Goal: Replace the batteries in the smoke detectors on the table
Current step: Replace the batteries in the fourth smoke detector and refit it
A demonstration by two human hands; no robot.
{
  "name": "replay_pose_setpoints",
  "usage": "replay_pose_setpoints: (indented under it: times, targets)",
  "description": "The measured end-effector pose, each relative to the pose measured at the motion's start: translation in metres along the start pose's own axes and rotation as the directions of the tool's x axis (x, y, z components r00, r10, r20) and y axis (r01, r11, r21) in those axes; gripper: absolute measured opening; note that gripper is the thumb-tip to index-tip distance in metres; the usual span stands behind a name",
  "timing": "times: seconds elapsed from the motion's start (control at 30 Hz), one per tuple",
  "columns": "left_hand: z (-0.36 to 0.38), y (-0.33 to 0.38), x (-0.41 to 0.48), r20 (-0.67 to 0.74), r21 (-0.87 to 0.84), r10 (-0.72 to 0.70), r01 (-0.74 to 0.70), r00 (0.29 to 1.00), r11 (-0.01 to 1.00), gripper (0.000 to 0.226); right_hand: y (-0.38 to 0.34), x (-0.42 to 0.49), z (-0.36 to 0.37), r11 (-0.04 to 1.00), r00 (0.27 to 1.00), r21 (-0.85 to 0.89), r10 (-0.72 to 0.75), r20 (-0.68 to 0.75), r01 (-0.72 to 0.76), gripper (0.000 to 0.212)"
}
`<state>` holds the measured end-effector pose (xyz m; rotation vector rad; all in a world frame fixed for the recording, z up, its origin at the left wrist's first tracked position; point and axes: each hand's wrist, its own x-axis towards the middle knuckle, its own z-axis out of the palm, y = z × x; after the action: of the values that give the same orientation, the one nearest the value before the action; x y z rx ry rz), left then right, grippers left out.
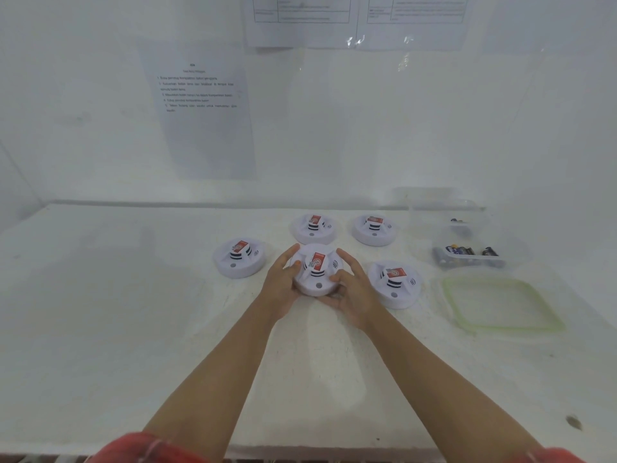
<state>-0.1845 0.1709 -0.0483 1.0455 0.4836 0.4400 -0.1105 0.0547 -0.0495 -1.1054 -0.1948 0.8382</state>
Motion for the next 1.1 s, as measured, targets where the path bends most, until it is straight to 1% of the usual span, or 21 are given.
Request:
replay_pose_setpoints:
  times: [0.47,0.6,0.8,1.1]
  targets:
    - [-0.0016,0.0025,-0.0004,-0.004,-0.005,-0.049,0.049,0.999,0.999,0.045,-0.0016,0.0001,-0.0010,1.000,1.000,0.001,0.009,0.000,-0.009,0.048]
    - [-0.0018,0.0032,-0.0012,0.013,0.034,-0.039,0.038,0.999,0.999,0.037,-0.0013,0.0008,-0.0012,1.000,1.000,-0.016,0.009,-0.007,-0.009,0.046]
    - [-0.0045,0.0015,0.0022,-0.013,0.070,-0.058,0.059,0.998,0.996,0.048,-0.0014,0.0009,-0.0009,1.000,1.000,-0.023,0.013,-0.005,-0.013,0.047]
    - [-0.0038,0.0028,0.0026,-0.020,0.048,-0.065,0.066,0.998,0.997,0.047,-0.0044,0.0005,0.0001,1.000,1.000,-0.025,0.018,-0.003,-0.018,0.047]
